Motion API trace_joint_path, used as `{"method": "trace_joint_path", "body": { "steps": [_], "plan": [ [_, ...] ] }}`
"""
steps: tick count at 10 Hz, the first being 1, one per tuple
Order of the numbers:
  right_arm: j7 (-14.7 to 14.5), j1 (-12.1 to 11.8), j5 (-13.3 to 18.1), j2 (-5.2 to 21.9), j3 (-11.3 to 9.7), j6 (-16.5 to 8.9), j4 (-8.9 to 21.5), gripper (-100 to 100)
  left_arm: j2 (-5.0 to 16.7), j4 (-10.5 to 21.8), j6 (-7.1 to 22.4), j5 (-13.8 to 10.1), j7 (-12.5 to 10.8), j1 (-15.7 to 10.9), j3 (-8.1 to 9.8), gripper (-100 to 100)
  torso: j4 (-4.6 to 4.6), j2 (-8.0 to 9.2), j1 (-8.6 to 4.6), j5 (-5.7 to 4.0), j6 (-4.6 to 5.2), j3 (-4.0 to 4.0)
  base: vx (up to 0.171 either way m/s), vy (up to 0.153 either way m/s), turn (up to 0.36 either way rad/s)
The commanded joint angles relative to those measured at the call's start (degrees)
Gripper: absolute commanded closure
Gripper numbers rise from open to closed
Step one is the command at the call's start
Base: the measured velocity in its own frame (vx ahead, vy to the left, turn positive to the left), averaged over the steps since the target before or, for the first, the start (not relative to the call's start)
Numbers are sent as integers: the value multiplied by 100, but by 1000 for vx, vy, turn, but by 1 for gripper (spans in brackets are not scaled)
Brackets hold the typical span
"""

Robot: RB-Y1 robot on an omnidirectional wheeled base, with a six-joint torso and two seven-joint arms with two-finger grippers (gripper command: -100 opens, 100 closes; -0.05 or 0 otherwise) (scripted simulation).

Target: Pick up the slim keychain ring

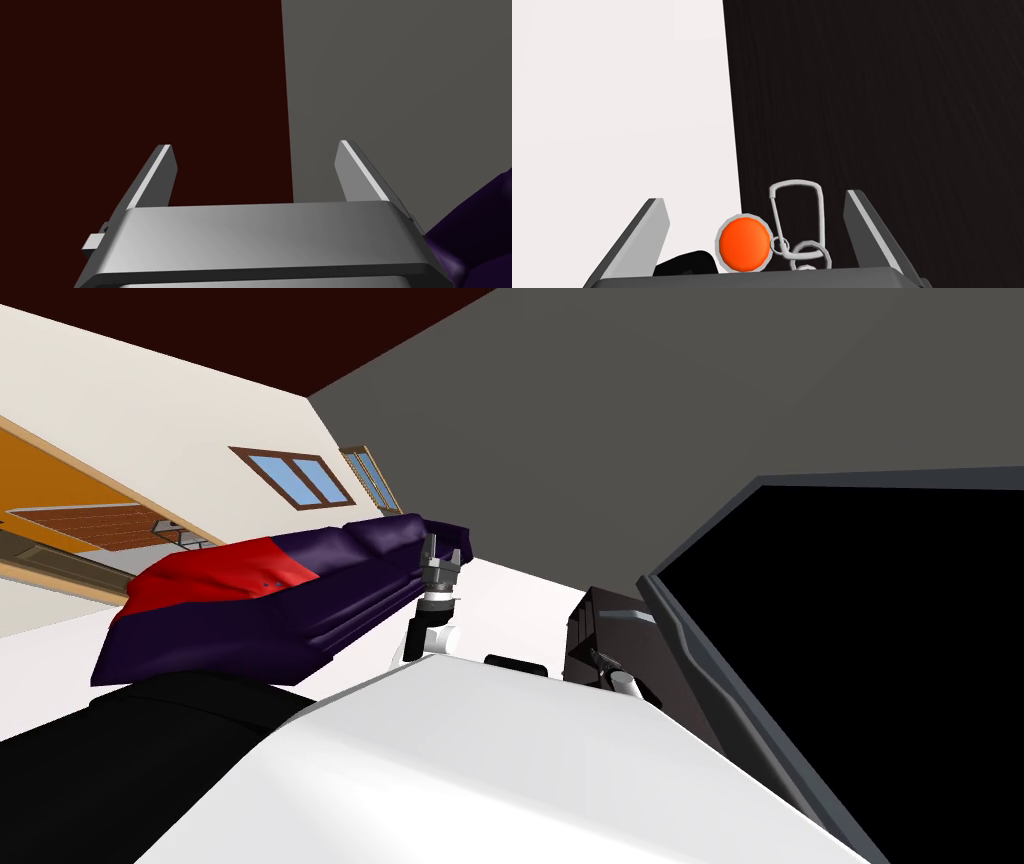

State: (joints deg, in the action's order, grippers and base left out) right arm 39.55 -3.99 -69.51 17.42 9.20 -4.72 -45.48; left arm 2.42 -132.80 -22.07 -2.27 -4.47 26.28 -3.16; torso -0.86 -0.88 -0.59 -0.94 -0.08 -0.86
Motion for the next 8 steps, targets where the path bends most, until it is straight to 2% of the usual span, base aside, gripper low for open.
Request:
{"method": "trace_joint_path", "body": {
  "steps": [1,5,6,7,8],
  "plan": [
    [0,0,0,0,0,0,0,100,0,0,0,0,0,0,0,0,0,0,0,0,0,0,0,0,0],
    [-7,7,4,-3,-4,-1,-8,100,0,0,0,0,0,0,0,0,-5,-7,-24,-10,6,-6,0,2,4],
    [-9,7,5,-2,-4,0,-8,0,0,0,0,0,0,0,0,0,-5,-7,-27,-11,7,-6,0,0,0],
    [-9,7,5,-2,-4,0,-8,100,0,0,0,0,0,0,0,0,-5,-7,-28,-12,7,-6,0,0,0],
    [-11,6,6,-1,-4,1,-8,0,0,0,0,0,0,0,0,0,-5,-7,-29,-13,7,-6,0,0,0]
  ]
}}
